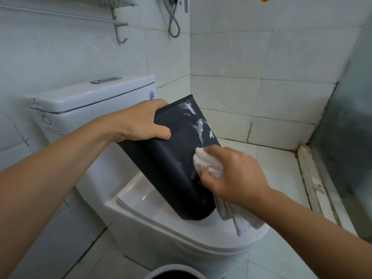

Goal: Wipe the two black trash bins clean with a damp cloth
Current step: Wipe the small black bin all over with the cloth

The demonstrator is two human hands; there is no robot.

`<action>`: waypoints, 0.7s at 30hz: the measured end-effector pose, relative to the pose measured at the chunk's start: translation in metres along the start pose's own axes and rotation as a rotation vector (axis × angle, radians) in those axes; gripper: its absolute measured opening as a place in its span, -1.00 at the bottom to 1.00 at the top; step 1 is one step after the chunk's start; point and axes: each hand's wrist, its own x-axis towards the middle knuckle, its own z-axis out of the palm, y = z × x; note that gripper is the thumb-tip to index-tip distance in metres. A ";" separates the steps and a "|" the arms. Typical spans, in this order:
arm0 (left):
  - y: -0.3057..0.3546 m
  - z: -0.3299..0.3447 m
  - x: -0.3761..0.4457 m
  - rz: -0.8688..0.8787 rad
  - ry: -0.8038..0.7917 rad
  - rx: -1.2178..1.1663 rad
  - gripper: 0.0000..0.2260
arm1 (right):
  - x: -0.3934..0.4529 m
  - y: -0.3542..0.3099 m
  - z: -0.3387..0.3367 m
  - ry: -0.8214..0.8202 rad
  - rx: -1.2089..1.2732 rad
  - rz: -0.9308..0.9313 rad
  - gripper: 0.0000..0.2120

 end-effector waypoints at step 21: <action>0.010 0.003 0.001 0.020 -0.006 0.013 -0.67 | 0.032 0.019 -0.036 -0.141 0.955 0.608 -0.48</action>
